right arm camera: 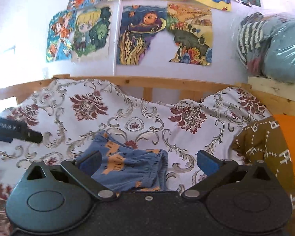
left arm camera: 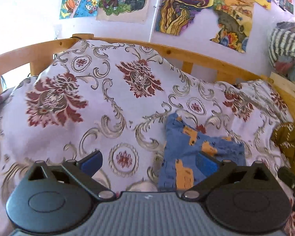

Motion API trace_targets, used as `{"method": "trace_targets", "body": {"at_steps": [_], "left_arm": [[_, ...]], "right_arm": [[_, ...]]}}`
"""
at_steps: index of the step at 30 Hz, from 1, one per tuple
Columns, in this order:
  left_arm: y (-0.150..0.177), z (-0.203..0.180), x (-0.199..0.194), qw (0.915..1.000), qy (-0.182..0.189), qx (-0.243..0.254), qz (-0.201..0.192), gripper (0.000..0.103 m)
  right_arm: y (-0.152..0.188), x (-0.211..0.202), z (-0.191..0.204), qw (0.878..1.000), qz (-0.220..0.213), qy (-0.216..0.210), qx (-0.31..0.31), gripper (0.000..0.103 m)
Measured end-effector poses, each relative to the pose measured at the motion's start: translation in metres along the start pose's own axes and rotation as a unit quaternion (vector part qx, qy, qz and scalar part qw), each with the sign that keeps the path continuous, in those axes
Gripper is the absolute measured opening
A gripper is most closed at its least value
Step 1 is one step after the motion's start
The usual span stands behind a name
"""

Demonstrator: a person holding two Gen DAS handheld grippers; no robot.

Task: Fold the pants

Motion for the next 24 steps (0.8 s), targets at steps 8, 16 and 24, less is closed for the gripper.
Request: {"method": "trace_targets", "body": {"at_steps": [8,16,24], "left_arm": [[0.037,-0.007,-0.046,0.9997,-0.003,0.019,0.014,0.103],[0.055,-0.007,-0.069,0.9989,-0.016,0.029,0.033,0.103],[0.063,-0.007,-0.073,0.998,-0.023,0.04,0.044,0.103]], "right_arm": [[0.012,-0.05,0.009,1.0,0.0,0.003,0.019,0.102],[0.025,-0.078,0.001,0.999,0.022,0.025,0.037,0.102],[0.03,-0.088,-0.001,0.998,0.03,0.028,0.047,0.102]]}}
Point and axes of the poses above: each gripper's, at about its wrist camera, not at the fingertips, and x roughly the way its jaws point, z to its left, y to its underside, the point moved 6 cm from there along x, roughly the way its jaws point, and after that the axes turned 6 degrees about x, right-handed, at the moved point
